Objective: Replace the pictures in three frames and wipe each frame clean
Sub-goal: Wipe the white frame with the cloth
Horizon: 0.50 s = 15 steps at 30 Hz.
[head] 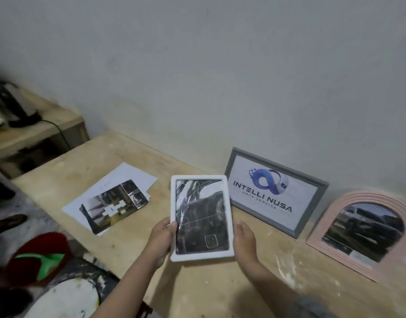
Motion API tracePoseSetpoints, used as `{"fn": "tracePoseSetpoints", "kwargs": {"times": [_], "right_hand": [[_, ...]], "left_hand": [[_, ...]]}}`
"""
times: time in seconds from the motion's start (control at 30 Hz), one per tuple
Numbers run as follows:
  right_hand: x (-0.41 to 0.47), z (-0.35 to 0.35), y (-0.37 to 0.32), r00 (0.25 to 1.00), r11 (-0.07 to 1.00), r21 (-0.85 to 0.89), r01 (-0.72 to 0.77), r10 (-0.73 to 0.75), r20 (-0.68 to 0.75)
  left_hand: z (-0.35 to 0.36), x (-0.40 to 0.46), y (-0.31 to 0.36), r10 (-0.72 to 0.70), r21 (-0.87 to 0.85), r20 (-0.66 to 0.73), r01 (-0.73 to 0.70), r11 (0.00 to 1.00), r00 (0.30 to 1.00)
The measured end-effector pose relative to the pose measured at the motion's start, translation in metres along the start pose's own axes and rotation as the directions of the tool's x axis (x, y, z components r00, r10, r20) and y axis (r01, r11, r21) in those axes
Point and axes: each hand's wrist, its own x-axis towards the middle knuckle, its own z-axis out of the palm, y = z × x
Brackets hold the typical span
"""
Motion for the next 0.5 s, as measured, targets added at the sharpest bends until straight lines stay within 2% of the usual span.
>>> {"fn": "tracePoseSetpoints", "kwargs": {"times": [0.1,0.23,0.33,0.4,0.5], "right_hand": [[0.022,0.043,-0.025,0.996,0.994,-0.094,0.06,-0.054,0.067],[0.062,0.1,-0.063,0.952,0.908,-0.304,0.288,-0.236,0.196],[0.108,0.149,-0.076,0.869,0.708,-0.51,0.488,-0.344,0.355],[0.135,0.178,-0.077,0.836,0.532,-0.646,0.547,-0.316,0.448],[0.154,0.201,-0.081,0.845,0.406,-0.741,0.534,-0.227,0.485]], "left_hand": [[-0.048,0.02,0.007,0.022,0.04,-0.113,-0.017,0.999,0.993],[-0.102,0.05,0.03,0.064,0.077,-0.178,-0.051,0.996,0.982],[-0.133,0.072,0.048,0.083,0.082,-0.186,-0.069,0.994,0.979],[-0.151,0.086,0.059,0.093,0.079,-0.195,-0.079,0.994,0.976],[-0.17,0.107,0.068,0.1,0.074,-0.192,-0.087,0.993,0.976]]}}
